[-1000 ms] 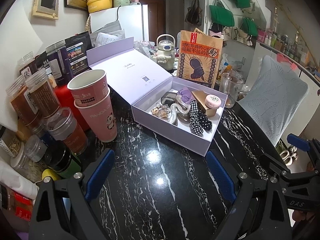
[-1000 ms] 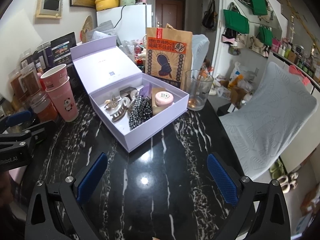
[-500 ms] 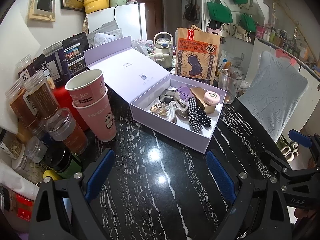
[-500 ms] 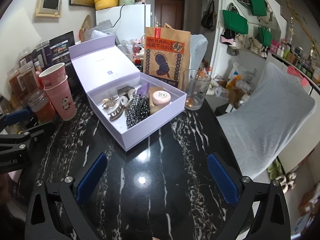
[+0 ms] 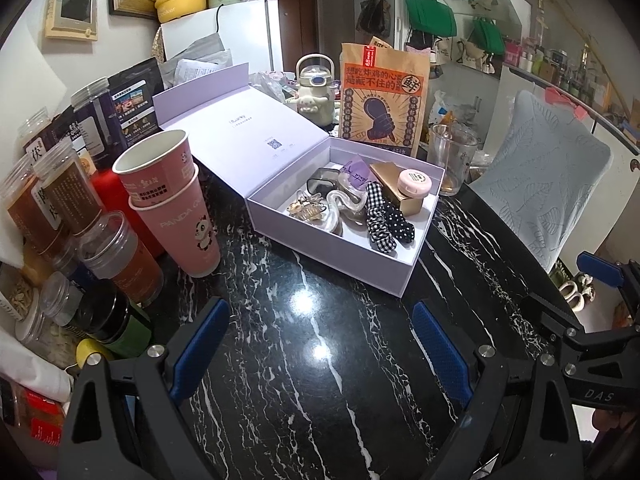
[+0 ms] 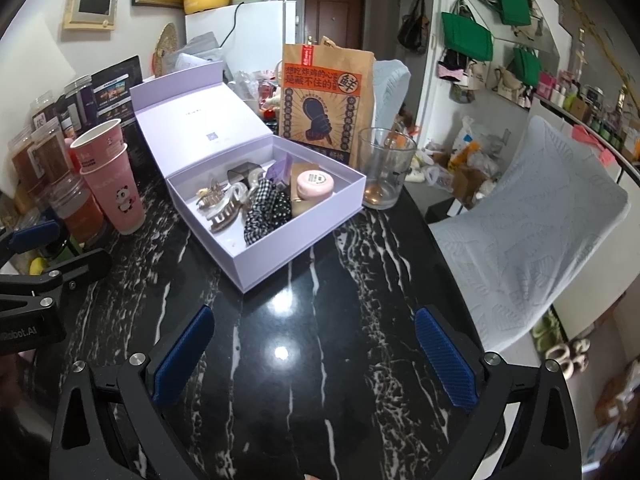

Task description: Organize rigid objects

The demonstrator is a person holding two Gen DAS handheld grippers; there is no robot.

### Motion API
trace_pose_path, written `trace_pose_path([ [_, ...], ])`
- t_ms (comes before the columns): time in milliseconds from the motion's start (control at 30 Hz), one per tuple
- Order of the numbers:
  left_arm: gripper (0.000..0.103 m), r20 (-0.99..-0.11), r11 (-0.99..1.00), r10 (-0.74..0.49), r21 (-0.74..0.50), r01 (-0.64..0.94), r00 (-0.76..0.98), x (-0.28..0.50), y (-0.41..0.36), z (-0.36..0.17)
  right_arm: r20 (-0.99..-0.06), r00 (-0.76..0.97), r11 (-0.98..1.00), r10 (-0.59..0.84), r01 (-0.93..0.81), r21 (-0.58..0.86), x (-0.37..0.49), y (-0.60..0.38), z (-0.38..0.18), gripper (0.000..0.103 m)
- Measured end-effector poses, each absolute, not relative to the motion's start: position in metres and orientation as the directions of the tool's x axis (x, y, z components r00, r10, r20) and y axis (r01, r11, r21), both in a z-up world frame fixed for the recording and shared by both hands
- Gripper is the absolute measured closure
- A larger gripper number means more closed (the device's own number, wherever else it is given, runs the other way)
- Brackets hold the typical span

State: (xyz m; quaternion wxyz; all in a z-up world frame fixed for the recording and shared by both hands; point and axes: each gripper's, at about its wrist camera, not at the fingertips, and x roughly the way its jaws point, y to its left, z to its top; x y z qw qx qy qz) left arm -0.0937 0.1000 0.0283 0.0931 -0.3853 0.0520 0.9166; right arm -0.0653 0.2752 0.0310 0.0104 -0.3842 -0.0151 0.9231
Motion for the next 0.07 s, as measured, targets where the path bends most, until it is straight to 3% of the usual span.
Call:
trace_pose_path([
  [67, 0.009, -0.715, -0.977, 0.133, 0.023, -0.214, -0.686, -0.0942, 0.1008, 0.0277, -0.712, -0.702, -0.999, 0.033, -0.013, -0.034, -0.0654, 0.2768, 0.0294, 0.001],
])
